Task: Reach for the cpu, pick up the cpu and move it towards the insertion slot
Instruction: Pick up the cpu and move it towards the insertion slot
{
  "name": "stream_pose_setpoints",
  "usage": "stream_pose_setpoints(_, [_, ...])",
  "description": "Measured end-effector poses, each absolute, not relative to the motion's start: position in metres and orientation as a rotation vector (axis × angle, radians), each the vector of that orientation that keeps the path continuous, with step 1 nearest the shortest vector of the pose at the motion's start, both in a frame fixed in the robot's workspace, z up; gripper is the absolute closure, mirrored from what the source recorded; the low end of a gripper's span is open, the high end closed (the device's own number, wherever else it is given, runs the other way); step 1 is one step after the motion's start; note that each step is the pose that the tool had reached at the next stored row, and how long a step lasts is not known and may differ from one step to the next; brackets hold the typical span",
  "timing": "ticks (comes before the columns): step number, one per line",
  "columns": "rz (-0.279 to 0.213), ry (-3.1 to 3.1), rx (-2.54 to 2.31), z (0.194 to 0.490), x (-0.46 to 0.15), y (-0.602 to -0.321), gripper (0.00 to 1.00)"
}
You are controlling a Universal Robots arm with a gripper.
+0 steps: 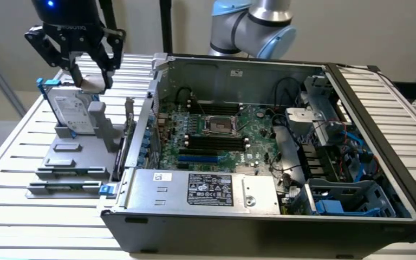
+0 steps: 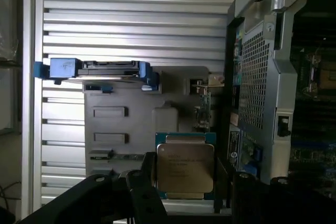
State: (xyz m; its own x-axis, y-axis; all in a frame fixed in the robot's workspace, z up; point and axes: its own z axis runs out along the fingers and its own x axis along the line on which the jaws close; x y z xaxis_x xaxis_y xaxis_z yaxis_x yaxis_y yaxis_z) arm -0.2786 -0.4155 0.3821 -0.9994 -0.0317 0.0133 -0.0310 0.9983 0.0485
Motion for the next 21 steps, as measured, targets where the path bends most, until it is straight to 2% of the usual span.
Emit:
stream_pose_setpoints(8, [-0.107, -3.125, 0.049, 0.388, -0.242, -0.415, 0.45])
stream_pose_setpoints(21, [-0.113, -3.125, 0.049, 0.390, -0.183, -0.416, 0.45])
